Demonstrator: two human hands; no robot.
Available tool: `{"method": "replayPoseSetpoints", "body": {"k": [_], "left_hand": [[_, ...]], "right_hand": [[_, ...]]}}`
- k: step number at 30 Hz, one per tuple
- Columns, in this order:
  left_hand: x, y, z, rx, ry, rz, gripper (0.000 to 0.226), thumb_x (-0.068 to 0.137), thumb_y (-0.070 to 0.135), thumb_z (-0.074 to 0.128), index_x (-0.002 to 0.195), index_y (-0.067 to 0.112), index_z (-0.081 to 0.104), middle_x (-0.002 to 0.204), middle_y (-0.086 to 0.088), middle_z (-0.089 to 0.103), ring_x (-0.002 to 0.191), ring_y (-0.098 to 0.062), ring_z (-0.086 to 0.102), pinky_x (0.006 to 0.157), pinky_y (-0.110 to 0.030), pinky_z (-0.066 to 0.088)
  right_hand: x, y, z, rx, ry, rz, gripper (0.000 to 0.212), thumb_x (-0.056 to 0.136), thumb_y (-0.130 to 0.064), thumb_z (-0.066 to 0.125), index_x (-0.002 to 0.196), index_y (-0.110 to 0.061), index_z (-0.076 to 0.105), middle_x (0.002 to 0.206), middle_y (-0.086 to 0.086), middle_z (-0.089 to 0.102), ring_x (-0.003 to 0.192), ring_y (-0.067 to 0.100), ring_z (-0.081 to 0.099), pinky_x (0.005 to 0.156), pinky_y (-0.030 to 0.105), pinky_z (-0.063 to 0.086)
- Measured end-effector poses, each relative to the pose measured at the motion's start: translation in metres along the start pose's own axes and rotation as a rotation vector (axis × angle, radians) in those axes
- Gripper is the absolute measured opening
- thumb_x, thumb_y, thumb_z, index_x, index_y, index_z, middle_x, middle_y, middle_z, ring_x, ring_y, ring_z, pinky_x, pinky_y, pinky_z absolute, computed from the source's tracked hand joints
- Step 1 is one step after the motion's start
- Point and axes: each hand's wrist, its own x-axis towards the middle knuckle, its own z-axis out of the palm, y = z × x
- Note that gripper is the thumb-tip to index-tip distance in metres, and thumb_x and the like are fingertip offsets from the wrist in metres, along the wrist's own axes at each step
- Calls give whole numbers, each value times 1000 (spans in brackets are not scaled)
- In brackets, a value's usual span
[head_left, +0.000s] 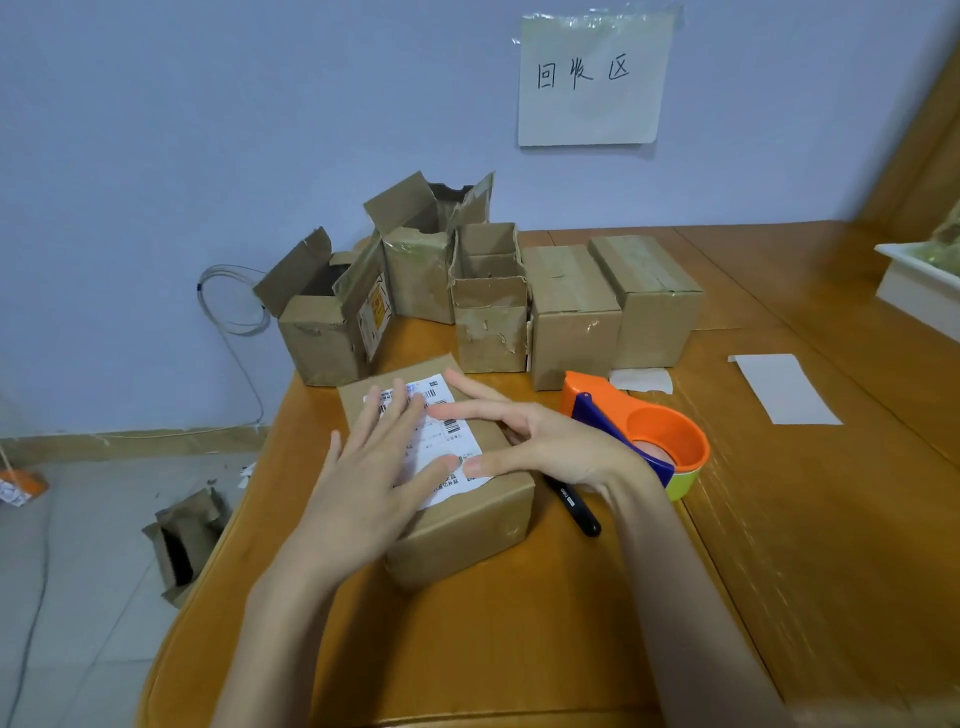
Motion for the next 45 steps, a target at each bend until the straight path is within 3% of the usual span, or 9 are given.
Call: {"method": "replayPoseSetpoints", "body": {"k": [9, 13, 16, 20, 25, 33, 37, 40, 45], "left_hand": [[-3, -10, -15, -173, -128, 34, 122, 49, 91, 49, 152, 39, 7, 157, 26, -7, 144, 6, -14, 121, -42, -6], [1, 12, -14, -389, 179, -51, 69, 84, 46, 58, 147, 31, 34, 152, 10, 36, 143, -11, 29, 122, -47, 7], [9, 25, 3, 84, 323, -106, 57, 104, 38, 28, 155, 18, 12, 163, -1, 4, 150, -14, -1, 118, -39, -7], [12, 20, 17, 338, 142, -196, 64, 97, 44, -4, 151, 14, -18, 158, -4, -26, 145, -17, -25, 118, -40, -10], [10, 22, 15, 454, 97, -197, 64, 103, 41, 11, 150, 12, -22, 156, -8, -31, 143, -20, -29, 118, -41, -11], [13, 13, 12, 134, 184, -131, 63, 103, 42, 17, 154, 17, -10, 159, -2, -22, 144, -11, -24, 117, -33, -11], [5, 13, 14, -29, 414, -165, 59, 103, 34, 33, 155, 15, 11, 163, 0, -6, 148, -14, -12, 120, -35, -1], [4, 7, 21, 38, 294, -180, 61, 103, 43, 21, 155, 21, -2, 161, 2, -15, 146, -14, -19, 120, -36, -2], [3, -2, 16, 31, 173, -170, 66, 98, 51, 17, 153, 29, -12, 156, 8, -29, 143, -16, -24, 119, -37, -3]], "right_hand": [[-5, -10, -6, 60, 36, 43, 73, 79, -20, 77, 141, -41, 45, 157, -22, 20, 146, -1, 11, 120, 37, 15], [10, -37, 19, -134, 464, 11, 41, 96, -22, 56, 136, -33, 54, 157, -1, 28, 146, 4, 15, 116, 30, 11], [27, -43, 37, -461, 407, -37, 41, 103, -17, 38, 141, -29, 47, 153, -9, 36, 146, 4, 15, 121, 46, 0], [35, -31, 44, -745, 334, 125, 47, 106, -33, 16, 153, -31, 17, 161, -14, 7, 148, 9, -9, 117, 51, -13], [42, -29, 48, -847, 350, 272, 54, 104, -41, 7, 154, -28, -5, 160, -11, -16, 145, 19, -24, 114, 51, -20], [56, -26, 39, -718, 494, 356, 62, 102, -49, 11, 155, -18, -4, 163, -1, -7, 147, 27, -19, 116, 53, -14], [44, -31, 47, -726, 585, 99, 54, 105, -35, 23, 155, -21, 7, 162, -5, 6, 149, 17, -7, 121, 47, -3], [38, -35, 57, -742, 437, 50, 49, 105, -38, 22, 153, -27, 22, 161, -10, 16, 149, 9, 0, 117, 47, -7], [44, -32, 59, -855, 371, 192, 59, 101, -52, 6, 155, -27, 4, 162, -9, -6, 147, 13, -19, 110, 52, -23]]}}
